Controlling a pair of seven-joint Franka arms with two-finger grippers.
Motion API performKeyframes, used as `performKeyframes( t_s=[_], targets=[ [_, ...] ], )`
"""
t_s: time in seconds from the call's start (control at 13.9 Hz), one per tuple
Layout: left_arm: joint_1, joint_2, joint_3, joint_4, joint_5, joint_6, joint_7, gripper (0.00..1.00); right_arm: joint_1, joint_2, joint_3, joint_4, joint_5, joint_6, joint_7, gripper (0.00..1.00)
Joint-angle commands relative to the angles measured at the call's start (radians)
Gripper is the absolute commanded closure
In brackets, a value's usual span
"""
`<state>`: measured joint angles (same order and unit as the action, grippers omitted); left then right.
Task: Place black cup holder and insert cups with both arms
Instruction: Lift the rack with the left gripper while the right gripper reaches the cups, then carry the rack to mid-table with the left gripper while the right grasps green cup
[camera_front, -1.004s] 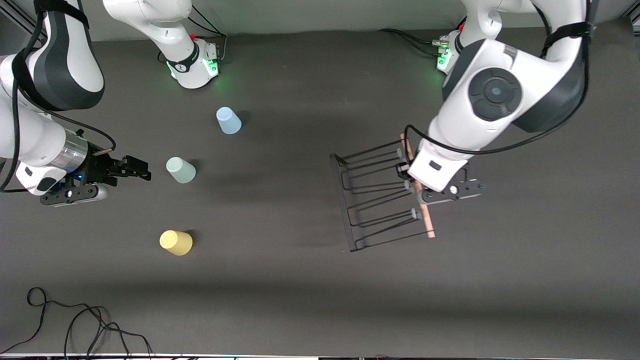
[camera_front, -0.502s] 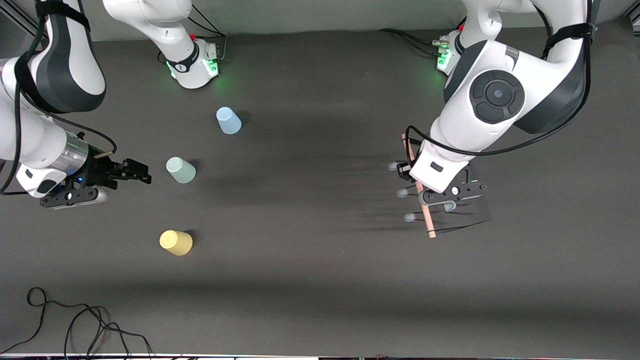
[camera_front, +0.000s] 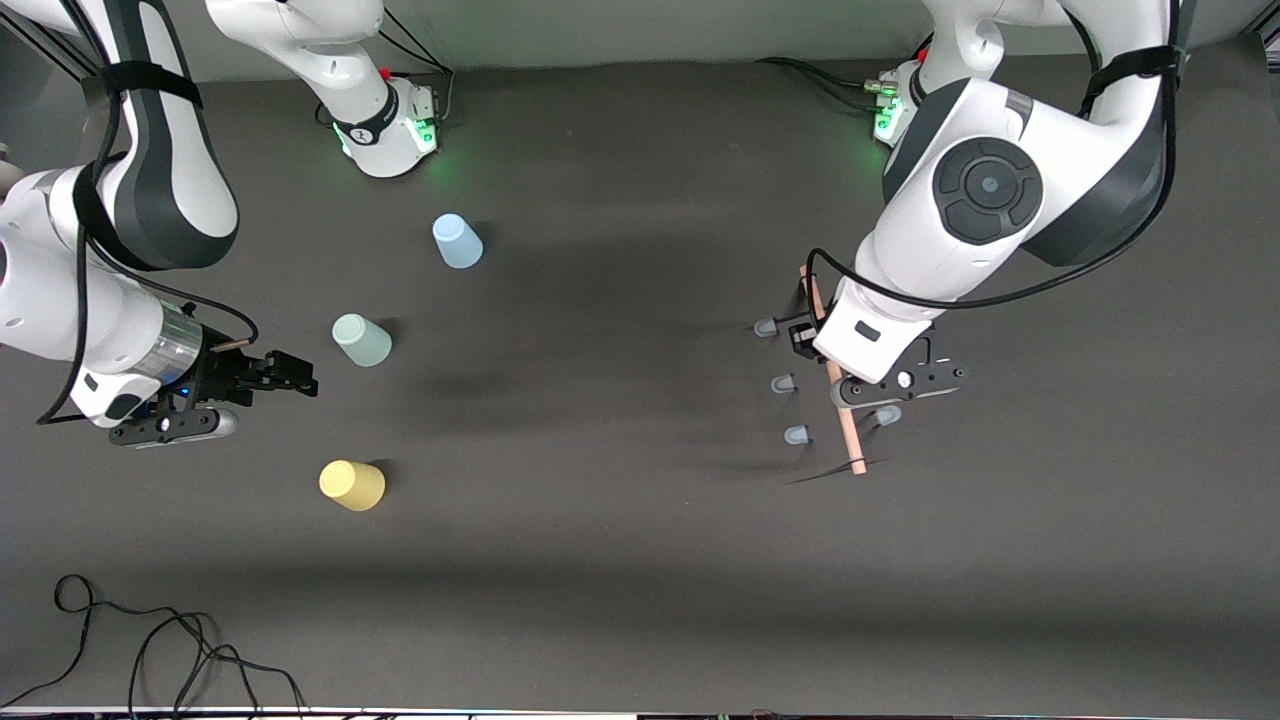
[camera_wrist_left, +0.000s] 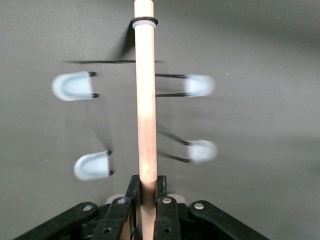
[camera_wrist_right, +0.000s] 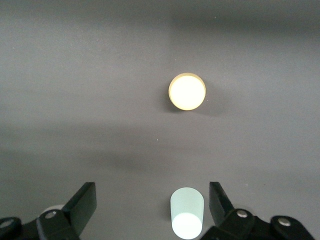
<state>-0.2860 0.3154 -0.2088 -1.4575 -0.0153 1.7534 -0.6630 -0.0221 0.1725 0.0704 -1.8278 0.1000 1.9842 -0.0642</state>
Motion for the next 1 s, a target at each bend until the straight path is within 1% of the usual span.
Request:
performKeyframes(
  t_s=[0.0, 0.29, 0.57, 0.72, 0.79, 0.86, 0.93],
  targets=[
    [-0.007, -0.018, 0.006, 0.009, -0.005, -0.015, 0.006, 1.0, 0.001, 0.01, -0.003, -0.011, 0.007, 0.025, -0.019, 0.0],
    [-0.007, -0.019, 0.008, 0.009, -0.005, -0.017, 0.006, 1.0, 0.001, 0.009, -0.003, -0.071, 0.007, 0.085, -0.02, 0.0],
    [-0.007, -0.019, 0.006, 0.008, -0.005, -0.02, 0.006, 1.0, -0.001, 0.004, -0.004, -0.076, 0.007, 0.093, -0.031, 0.0],
    [-0.012, -0.018, 0.005, 0.008, -0.005, -0.019, 0.005, 1.0, 0.001, 0.001, -0.004, -0.099, 0.006, 0.099, -0.031, 0.0],
    [-0.022, -0.016, 0.003, 0.008, -0.005, -0.014, -0.009, 1.0, 0.001, -0.005, -0.004, -0.132, 0.006, 0.135, -0.032, 0.0],
    [-0.041, -0.01, 0.0, 0.009, -0.006, -0.006, -0.021, 1.0, 0.004, -0.022, -0.004, -0.201, 0.006, 0.19, -0.031, 0.0],
    [-0.073, -0.003, 0.002, 0.009, -0.005, 0.006, -0.064, 1.0, 0.008, -0.049, -0.004, -0.293, 0.006, 0.282, -0.031, 0.0]
  ],
)
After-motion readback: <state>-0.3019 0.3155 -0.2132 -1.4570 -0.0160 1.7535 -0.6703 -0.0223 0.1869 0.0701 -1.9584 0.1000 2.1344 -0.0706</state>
